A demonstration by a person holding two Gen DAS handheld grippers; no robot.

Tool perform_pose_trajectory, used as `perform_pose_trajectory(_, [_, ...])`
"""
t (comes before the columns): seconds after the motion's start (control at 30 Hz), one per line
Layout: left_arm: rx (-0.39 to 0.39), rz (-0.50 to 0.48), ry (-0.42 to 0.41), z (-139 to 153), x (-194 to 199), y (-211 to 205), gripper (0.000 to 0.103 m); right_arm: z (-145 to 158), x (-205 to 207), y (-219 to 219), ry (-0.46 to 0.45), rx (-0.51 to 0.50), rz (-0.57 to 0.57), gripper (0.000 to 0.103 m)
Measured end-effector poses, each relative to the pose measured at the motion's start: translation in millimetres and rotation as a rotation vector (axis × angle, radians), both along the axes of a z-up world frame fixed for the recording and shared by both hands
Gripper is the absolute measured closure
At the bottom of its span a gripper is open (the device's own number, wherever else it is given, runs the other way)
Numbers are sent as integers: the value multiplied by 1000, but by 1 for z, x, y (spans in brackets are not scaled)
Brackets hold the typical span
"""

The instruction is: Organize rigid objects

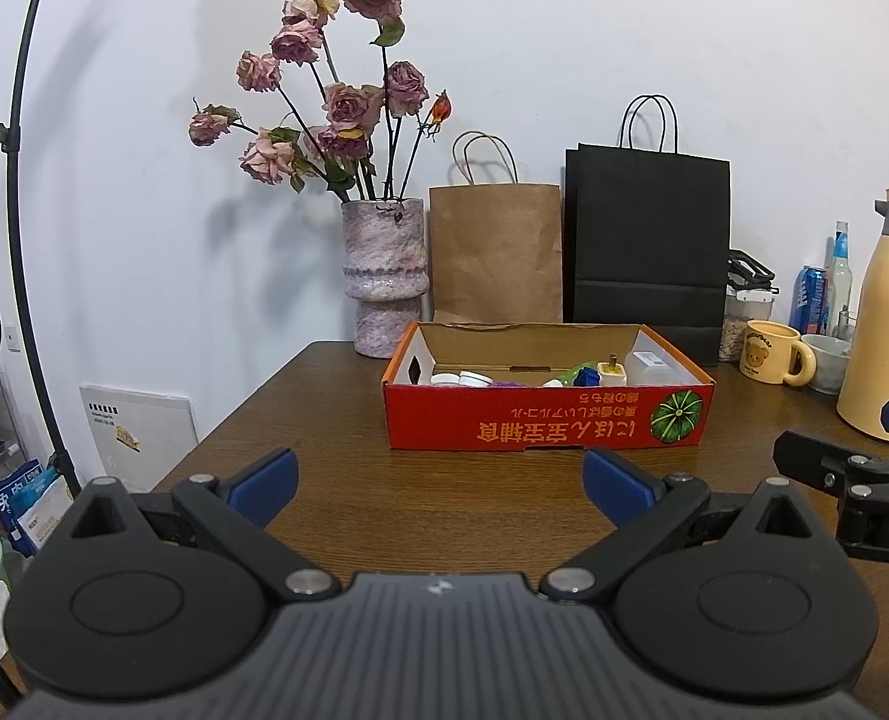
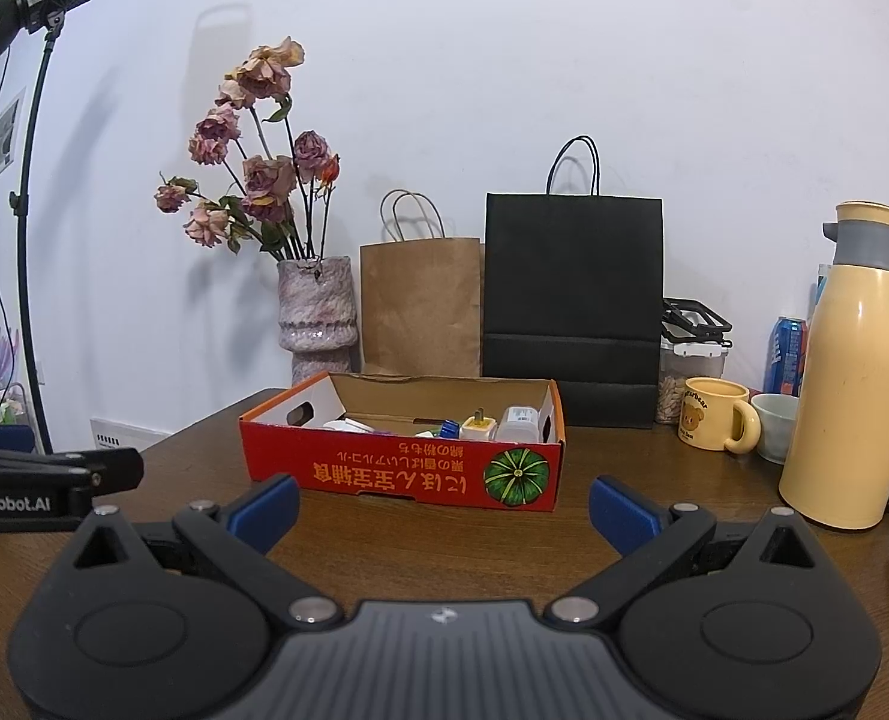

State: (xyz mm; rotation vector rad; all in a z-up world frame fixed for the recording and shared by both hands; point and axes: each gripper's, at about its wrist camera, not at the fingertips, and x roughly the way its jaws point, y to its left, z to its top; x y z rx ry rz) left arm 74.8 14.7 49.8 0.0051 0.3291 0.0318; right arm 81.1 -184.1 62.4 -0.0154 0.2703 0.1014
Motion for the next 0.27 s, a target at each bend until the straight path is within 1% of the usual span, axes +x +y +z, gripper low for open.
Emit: perform_pose_trajectory(0.27, [0,-6,4,-3,0,-2,0,-6,0,0,8,1,-1,0])
